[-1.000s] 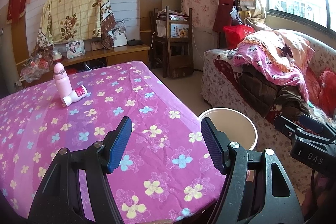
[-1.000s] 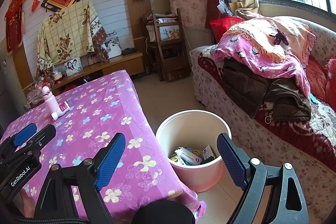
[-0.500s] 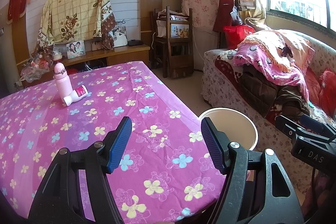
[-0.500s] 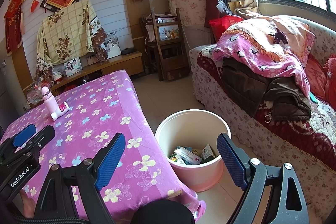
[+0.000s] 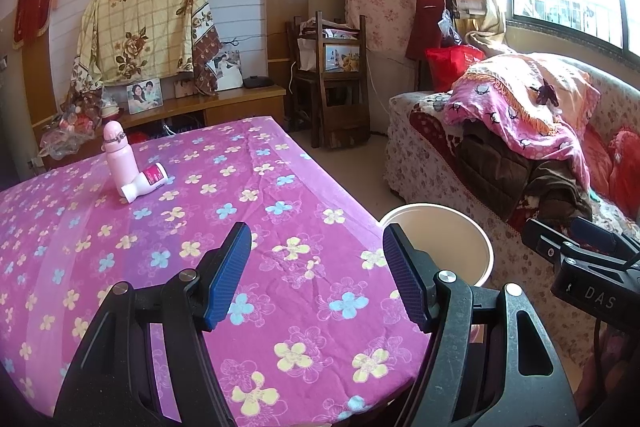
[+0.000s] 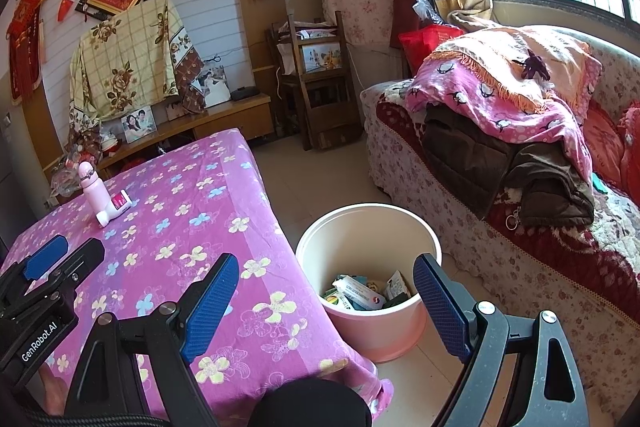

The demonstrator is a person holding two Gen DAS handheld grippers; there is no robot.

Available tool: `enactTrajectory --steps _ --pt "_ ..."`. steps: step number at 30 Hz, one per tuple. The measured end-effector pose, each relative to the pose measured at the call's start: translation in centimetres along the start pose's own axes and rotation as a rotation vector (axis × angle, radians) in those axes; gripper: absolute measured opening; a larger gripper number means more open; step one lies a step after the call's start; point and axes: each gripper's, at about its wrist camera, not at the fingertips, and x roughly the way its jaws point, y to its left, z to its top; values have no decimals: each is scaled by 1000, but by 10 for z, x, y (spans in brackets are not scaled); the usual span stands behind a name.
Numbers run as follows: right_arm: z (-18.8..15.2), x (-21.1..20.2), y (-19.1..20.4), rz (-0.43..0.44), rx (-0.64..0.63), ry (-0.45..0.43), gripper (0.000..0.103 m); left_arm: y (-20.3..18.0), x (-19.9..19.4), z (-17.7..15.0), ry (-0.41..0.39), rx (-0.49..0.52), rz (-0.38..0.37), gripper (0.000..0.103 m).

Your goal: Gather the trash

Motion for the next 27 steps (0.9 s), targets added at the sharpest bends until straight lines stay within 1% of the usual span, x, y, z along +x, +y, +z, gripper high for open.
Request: enactTrajectory --steps 20,27 --pt "-2 2 -1 -3 -2 11 87 -5 2 -2 8 10 -11 67" --pt "-4 7 -2 -7 5 25 87 -5 9 -5 26 8 -20 67"
